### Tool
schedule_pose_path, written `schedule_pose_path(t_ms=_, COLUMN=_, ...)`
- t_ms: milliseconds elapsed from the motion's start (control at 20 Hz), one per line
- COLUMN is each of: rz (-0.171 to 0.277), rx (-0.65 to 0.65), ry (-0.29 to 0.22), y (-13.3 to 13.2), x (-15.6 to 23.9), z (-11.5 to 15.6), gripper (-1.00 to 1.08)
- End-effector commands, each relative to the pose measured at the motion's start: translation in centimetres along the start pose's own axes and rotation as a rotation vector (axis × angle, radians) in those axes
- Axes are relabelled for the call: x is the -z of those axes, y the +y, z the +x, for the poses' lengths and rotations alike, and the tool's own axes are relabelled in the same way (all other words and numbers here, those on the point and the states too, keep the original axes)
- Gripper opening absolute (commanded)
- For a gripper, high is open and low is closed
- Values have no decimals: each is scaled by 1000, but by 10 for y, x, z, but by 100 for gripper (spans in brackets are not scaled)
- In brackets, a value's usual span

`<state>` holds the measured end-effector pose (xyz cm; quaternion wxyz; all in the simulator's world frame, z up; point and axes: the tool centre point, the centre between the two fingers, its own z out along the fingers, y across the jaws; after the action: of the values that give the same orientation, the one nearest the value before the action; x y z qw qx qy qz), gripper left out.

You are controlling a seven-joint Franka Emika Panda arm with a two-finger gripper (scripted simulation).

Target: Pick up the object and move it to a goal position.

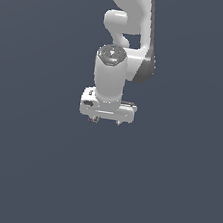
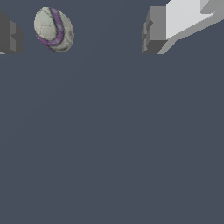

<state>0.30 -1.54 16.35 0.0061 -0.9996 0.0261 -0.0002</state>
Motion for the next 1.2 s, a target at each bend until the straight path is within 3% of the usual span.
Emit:
schedule_pose_path(t_ms=0, rz=0, rx=0, ry=0, y=0, x=0, z=0, gripper=100)
schedule_pose_path(t_ms=450, rz=-4, rx=16, ry=45, y=10, x=20, z=11, gripper=100)
schedule_pose_path(t_ms=1150, rz=1, rx=-99, ry=39, y=14, x=10, z=3, gripper=100)
